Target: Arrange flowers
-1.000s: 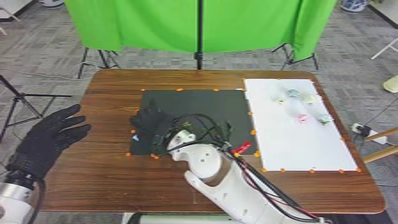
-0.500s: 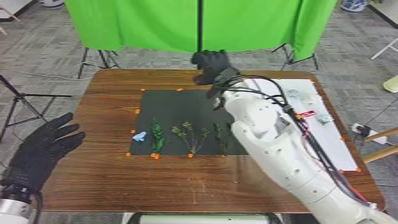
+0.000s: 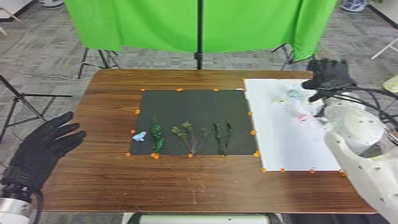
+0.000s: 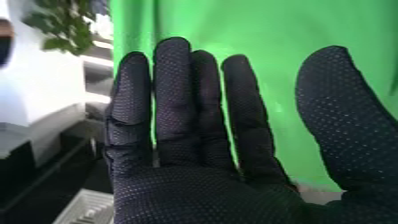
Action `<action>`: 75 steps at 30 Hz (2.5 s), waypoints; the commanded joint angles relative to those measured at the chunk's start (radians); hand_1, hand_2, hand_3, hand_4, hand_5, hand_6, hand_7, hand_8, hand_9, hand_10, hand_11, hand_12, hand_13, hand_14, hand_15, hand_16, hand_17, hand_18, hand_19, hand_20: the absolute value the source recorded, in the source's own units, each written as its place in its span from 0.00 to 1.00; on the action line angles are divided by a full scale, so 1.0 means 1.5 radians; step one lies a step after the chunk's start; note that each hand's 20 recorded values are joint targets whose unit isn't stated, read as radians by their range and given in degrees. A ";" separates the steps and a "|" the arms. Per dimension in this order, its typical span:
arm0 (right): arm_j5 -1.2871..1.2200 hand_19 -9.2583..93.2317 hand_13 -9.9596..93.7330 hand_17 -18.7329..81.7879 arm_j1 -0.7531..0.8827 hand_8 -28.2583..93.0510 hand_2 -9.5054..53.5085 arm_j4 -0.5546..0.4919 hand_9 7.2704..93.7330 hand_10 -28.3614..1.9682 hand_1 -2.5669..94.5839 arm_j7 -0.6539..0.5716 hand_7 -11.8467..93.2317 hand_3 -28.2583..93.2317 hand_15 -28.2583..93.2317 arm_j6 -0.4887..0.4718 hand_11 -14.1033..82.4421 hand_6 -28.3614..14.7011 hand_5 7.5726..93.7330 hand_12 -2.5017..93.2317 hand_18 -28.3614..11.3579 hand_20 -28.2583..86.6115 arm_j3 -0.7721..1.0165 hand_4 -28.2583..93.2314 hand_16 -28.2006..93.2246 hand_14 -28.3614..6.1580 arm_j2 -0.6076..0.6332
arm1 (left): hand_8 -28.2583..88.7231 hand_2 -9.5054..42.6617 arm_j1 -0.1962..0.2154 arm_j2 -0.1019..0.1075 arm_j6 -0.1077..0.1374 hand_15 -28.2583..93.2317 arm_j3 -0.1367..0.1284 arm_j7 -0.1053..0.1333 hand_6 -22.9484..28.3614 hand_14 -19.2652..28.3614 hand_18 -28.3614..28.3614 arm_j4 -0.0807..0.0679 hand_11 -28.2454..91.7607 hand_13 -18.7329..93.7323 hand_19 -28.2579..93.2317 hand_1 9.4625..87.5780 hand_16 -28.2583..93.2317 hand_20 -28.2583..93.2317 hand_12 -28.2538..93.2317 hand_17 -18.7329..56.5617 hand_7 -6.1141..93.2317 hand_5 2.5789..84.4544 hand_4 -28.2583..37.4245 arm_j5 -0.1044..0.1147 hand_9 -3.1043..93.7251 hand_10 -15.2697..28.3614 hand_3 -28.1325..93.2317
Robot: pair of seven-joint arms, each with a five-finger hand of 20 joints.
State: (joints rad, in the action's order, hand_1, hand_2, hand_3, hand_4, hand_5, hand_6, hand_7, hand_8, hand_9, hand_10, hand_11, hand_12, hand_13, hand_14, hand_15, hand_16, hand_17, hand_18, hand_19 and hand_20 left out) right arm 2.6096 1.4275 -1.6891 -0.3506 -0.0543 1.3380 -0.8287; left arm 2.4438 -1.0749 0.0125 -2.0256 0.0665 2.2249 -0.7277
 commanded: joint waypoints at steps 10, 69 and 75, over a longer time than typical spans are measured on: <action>0.006 0.80 0.56 0.40 0.107 0.04 0.00 -0.009 0.44 0.56 0.30 0.006 0.50 0.98 0.73 -0.029 0.65 0.58 0.42 0.27 0.27 0.59 0.010 0.00 0.36 0.62 0.016 | 0.13 0.17 -0.004 -0.003 -0.009 0.60 0.002 -0.008 0.49 0.72 0.90 -0.008 0.50 0.40 0.65 0.23 0.23 0.30 0.35 0.18 0.35 0.38 0.08 -0.005 0.33 0.64 0.82; 0.162 0.85 0.85 0.49 -0.313 0.11 0.00 0.256 0.90 0.86 0.50 0.289 0.61 0.95 0.68 0.116 0.40 0.67 0.74 0.55 0.28 0.64 -0.393 0.00 0.53 0.77 -0.364 | 0.13 0.17 -0.012 0.018 0.007 0.60 0.017 0.001 0.49 0.72 0.90 -0.005 0.50 0.40 0.65 0.23 0.23 0.30 0.35 0.18 0.35 0.38 0.08 0.001 0.33 0.64 0.82; 0.230 0.85 0.85 0.49 -0.303 0.11 0.00 0.293 0.89 0.86 0.50 0.316 0.61 0.95 0.68 0.097 0.40 0.67 0.73 0.55 0.28 0.64 -0.399 0.00 0.52 0.77 -0.414 | 0.13 0.17 -0.019 0.026 0.005 0.60 0.021 0.001 0.49 0.72 0.90 -0.008 0.50 0.40 0.65 0.23 0.23 0.30 0.35 0.18 0.35 0.38 0.08 0.002 0.33 0.64 0.82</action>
State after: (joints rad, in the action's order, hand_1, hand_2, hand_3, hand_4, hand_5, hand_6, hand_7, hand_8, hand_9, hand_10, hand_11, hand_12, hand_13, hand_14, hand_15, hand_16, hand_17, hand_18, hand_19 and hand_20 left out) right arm 2.8784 0.9433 -1.2915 0.0834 0.1121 0.7626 -1.3595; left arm 2.4180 -1.0456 0.0160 -2.0030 0.0695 2.2200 -0.7292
